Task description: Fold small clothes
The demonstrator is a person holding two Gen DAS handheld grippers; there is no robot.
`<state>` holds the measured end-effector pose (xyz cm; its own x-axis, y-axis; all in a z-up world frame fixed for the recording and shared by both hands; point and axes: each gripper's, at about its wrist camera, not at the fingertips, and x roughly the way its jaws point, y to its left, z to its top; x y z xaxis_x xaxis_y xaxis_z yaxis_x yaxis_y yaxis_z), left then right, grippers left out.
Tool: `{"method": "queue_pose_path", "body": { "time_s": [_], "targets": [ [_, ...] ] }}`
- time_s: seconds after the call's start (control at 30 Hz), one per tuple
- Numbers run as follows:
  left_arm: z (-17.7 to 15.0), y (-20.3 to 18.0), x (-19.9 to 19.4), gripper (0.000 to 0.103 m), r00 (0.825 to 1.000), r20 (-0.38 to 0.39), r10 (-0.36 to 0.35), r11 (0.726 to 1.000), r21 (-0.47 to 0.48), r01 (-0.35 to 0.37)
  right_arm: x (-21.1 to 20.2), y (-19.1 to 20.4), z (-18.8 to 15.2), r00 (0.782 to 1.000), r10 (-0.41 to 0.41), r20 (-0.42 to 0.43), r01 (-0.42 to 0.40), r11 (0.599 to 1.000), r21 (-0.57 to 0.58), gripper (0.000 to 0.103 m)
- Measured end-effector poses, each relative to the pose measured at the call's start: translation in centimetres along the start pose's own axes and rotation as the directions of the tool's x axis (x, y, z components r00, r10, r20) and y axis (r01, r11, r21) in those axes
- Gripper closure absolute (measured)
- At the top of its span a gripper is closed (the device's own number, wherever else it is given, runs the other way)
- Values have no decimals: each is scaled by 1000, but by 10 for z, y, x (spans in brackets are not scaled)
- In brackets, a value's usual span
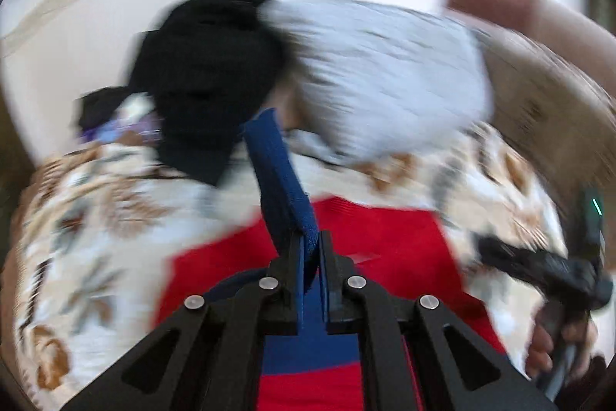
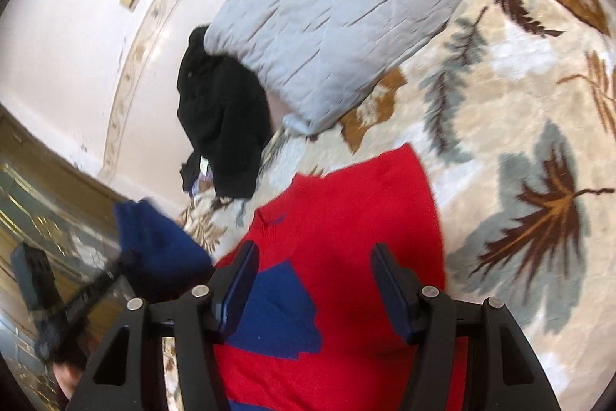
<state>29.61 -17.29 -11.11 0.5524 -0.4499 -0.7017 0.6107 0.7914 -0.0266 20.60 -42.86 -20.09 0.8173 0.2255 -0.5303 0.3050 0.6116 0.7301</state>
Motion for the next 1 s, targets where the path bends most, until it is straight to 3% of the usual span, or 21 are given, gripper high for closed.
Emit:
{"method": "queue_pose_path", "body": {
  "time_s": [0.07, 0.1, 0.17, 0.2, 0.3, 0.43, 0.57, 0.67, 0.7, 0.77, 0.83, 0.9, 1.0],
  "targets": [
    [-6, -28, 1, 82, 1000, -6, -18, 997, 74, 19, -3, -6, 3, 1000, 16, -8, -16, 999, 28, 38],
    [-9, -33, -3, 69, 1000, 11, -17, 996, 83, 16, -4, -8, 4, 1000, 23, -11, -23, 999, 40, 38],
    [-15, -25, -15, 48, 999, 54, 0, 999, 39, -2, -2, -9, 3, 999, 32, -26, -31, 999, 45, 35],
    [-17, -14, -22, 44, 997, 79, 14, 1000, -3, -14, 1, -7, 2, 999, 32, -42, -30, 999, 40, 34],
    [-29, 25, -30, 42, 991, 105, 86, 990, -124, -73, 19, 0, -6, 994, -15, -111, 16, 1000, 4, 34],
    [-68, 77, -10, 42, 978, 17, 208, 946, -257, -197, 43, 1, -12, 986, -89, -140, 85, 996, -28, 34],
    [-113, 109, 19, 42, 950, -101, 295, 894, -321, -312, 76, -4, -20, 966, -182, -182, 171, 982, -76, 34],
    [-124, 120, 36, 42, 931, -141, 337, 879, -308, -364, 92, 2, -27, 955, -242, -170, 217, 964, -152, 46],
    [-125, 121, 39, 42, 931, -143, 337, 881, -302, -365, 94, 9, -30, 947, -279, -157, 244, 946, -212, 72],
    [-128, 124, 45, 42, 930, -149, 337, 884, -291, -367, 93, 20, -34, 951, -284, -125, 244, 934, -261, 89],
    [-127, 126, 45, 42, 932, -143, 332, 883, -301, -361, 79, 28, -31, 963, -266, -51, 242, 931, -272, 92],
    [-122, 122, 35, 42, 937, -87, 338, 884, -313, -347, 63, 33, -26, 969, -248, 8, 241, 931, -274, 92],
    [-115, 112, 33, 41, 937, -26, 348, 899, -273, -342, 52, 23, -18, 957, -287, 38, 288, 926, -246, 92]
  ]
}}
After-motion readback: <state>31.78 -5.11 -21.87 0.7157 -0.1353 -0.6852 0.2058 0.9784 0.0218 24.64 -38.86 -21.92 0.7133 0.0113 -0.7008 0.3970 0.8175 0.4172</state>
